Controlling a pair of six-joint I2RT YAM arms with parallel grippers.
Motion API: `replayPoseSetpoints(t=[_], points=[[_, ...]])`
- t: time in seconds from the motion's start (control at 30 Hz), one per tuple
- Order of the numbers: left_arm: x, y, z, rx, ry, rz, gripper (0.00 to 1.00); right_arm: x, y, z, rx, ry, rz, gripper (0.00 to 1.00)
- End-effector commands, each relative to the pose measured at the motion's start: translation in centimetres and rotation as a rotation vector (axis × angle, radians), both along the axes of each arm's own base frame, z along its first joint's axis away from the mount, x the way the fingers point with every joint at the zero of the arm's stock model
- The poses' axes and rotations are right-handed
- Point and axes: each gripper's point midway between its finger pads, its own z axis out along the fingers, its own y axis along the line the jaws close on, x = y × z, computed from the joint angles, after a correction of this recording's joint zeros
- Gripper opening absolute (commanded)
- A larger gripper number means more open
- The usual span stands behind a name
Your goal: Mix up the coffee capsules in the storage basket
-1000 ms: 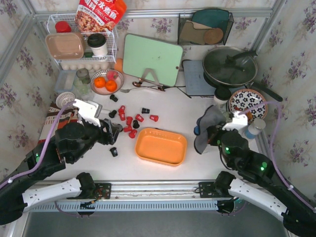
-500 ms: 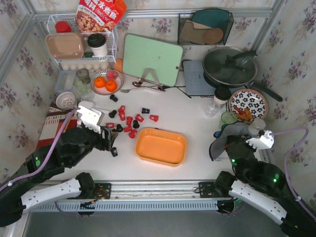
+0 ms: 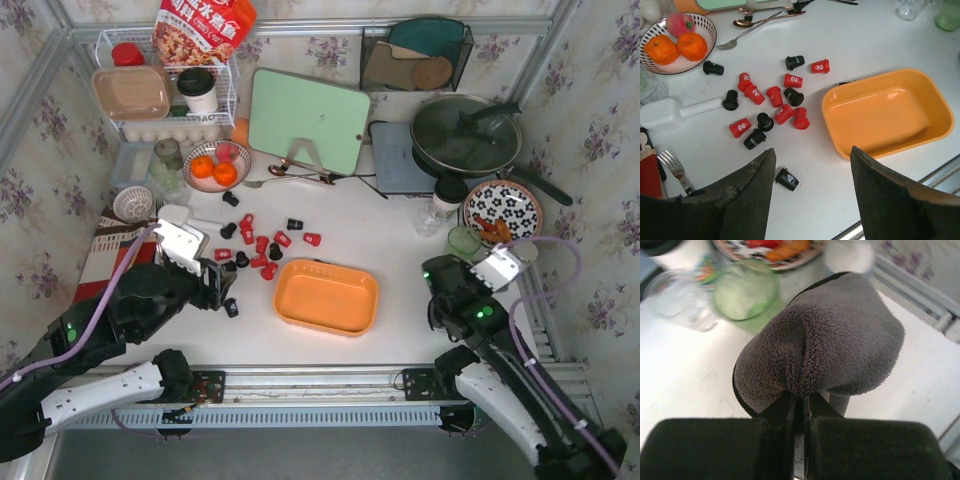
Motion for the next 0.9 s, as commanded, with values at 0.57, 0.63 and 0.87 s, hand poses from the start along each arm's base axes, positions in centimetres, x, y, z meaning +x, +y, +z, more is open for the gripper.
replayPoseSetpoints(t=[0.57,0.63,0.87], points=[[0.2,1.6,0.9,0.011,-0.059,0.027,0.64,1.2,-7.8,-2.7,0.053,0.109,-0.255,0.49],[0.2,1.7,0.8,0.018,-0.063,0.03,0.64,1.3,-7.6,-2.7,0.056,0.105,-0.243,0.61],[0.5,1.6,0.8,0.03,-0.078,0.029,0.64,2.2,-6.2,-1.1,0.084,0.051,-0.128,1.0]])
